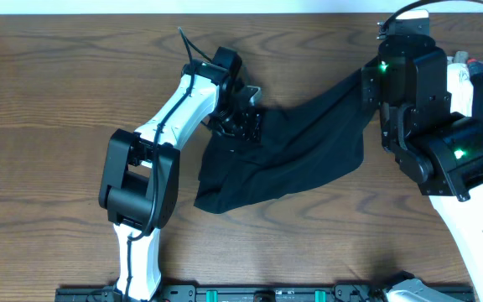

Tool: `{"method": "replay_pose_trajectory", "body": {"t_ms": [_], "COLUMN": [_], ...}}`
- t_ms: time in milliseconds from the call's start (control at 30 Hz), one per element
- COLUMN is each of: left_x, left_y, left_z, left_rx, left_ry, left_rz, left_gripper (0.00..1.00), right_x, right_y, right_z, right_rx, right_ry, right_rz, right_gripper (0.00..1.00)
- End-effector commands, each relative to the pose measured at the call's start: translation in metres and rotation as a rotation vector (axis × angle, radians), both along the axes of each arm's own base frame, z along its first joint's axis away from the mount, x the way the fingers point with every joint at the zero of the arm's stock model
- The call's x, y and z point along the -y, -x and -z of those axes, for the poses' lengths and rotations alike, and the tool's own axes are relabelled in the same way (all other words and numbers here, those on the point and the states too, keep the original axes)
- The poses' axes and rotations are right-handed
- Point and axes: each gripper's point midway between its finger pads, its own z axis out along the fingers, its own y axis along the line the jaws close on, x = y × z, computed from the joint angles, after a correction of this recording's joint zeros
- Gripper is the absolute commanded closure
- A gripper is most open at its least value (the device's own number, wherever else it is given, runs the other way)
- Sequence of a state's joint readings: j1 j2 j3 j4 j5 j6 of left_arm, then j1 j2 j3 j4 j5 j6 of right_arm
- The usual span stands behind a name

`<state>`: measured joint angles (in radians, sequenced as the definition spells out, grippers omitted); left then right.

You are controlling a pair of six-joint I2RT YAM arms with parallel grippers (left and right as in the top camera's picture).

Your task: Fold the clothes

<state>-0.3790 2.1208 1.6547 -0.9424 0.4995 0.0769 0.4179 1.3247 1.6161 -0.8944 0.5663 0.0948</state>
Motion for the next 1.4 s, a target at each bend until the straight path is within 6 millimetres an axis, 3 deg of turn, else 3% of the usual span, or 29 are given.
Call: {"method": "replay_pose_trajectory", "body": {"t_ms": [0,267,467,533,567,600,700,933,1167,1367], "left_x": [0.005,0.008,0.008,0.006,0.004,-0.001,-0.020,-0.027,-0.022,-0.013], "left_y": [-0.006,-0.014,-0.013,-0.010,-0.007,-0.004,0.003,0.003,0.000,-0.007], "left_z": [0.000,0.000,0.001,0.001,0.002,0.004,0.011,0.017,0.042,0.043], "left_rx": [0.013,0.061,0.071,0.055,0.044,0.032,0.009,0.031,0.081,0.145], "left_ry": [0.025,0.041,0.039,0.031,0.020,-0.005,-0.116,-0.156,-0.125,-0.088], "left_rz": [-0.020,0.004,0.027,0.026,0.025,0.024,0.019,0.050,0.056,0.107], "left_gripper": [0.36,0.42,0.69,0.66,0.51,0.46,0.39,0.36,0.36,0.46], "right_x": [0.011,0.012,0.012,0.012,0.012,0.012,0.012,0.012,0.012,0.012], "right_y": [0.005,0.006,0.005,0.006,0.006,0.006,0.005,0.005,0.005,0.005], "right_z": [-0.020,-0.019,-0.019,-0.019,-0.019,-0.019,-0.020,-0.020,-0.020,-0.020], "right_rx": [0.052,0.050,0.050,0.050,0.050,0.050,0.051,0.053,0.054,0.053], "right_ry": [-0.001,0.000,0.000,0.000,0.001,0.001,0.000,-0.001,-0.001,-0.001], "right_rz": [0.033,0.034,0.034,0.034,0.034,0.034,0.034,0.035,0.035,0.035], "right_gripper": [0.98,0.98,0.98,0.98,0.98,0.98,0.98,0.98,0.98,0.97]}}
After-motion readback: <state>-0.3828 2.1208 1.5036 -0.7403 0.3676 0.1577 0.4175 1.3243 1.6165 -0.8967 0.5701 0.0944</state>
